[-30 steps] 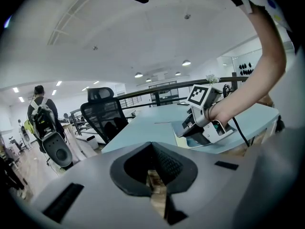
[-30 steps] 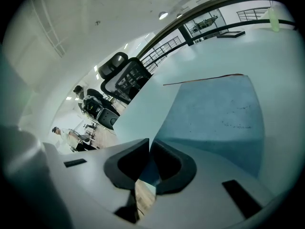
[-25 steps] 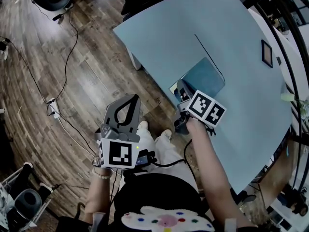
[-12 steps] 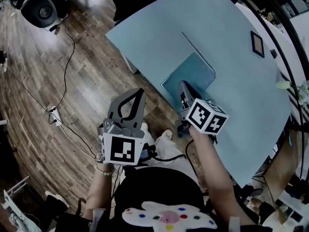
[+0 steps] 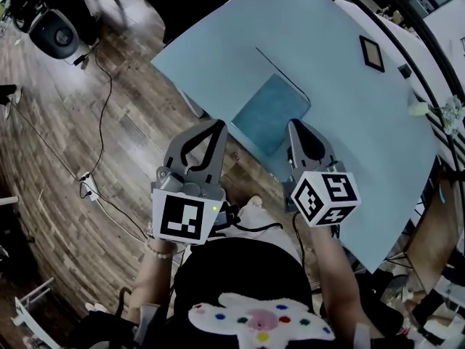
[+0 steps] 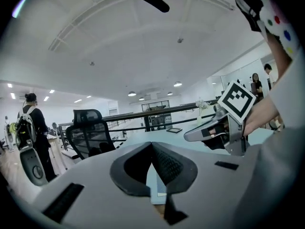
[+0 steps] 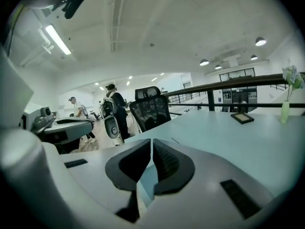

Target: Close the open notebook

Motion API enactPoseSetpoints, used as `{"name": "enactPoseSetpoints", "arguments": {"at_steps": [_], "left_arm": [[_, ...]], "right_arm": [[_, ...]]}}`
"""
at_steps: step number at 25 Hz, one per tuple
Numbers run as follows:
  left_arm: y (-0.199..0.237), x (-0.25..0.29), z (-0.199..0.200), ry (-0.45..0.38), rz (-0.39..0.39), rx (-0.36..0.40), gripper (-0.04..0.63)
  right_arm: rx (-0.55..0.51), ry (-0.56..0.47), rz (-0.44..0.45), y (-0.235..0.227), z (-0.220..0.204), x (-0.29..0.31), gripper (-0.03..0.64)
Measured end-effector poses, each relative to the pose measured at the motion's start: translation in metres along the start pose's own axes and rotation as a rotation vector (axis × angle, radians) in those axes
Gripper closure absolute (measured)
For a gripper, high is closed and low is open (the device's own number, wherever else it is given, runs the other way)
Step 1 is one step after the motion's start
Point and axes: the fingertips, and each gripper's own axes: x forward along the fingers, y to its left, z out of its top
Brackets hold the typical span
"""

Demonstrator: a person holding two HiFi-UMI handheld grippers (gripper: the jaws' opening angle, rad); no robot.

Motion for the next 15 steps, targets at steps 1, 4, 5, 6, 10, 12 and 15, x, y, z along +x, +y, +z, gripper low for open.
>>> {"name": "enactPoseSetpoints", "arguments": {"at_steps": [1,4,5,6,10,12,15], "left_arm": [[-0.002,0.0,0.005,-0.009,-0.003,-0.005,0.578],[-0.006,-0.004,0.019,-0.028,-0.009,0.0,0.578],[-0.007,-0.005,0.023,-0.034,-0.012,0.007,0.578],[-0.009,-0.007,0.027,-0.039,-0.017,0.013,0.578],[-0.015,-0.014,0.037,-0.058,-0.028,0.022,0.578],[-0.017,-0.018,0.039,-0.059,-0.031,0.02,0.578],[-0.02,-0.021,0.04,-0.064,-0.036,0.027,0.578]], "right_arm": [[-0.02,-0.014,-0.001,0.0,0.004,-0.006,0.575],[-0.072,-0.048,-0.005,0.004,0.015,-0.023,0.575],[-0.086,-0.059,-0.007,0.005,0.018,-0.028,0.575],[-0.098,-0.068,-0.01,0.006,0.02,-0.032,0.575],[-0.125,-0.097,-0.022,0.009,0.026,-0.05,0.575],[-0.14,-0.105,-0.025,0.01,0.027,-0.057,0.575],[-0.146,-0.109,-0.032,0.012,0.027,-0.065,0.577]]}}
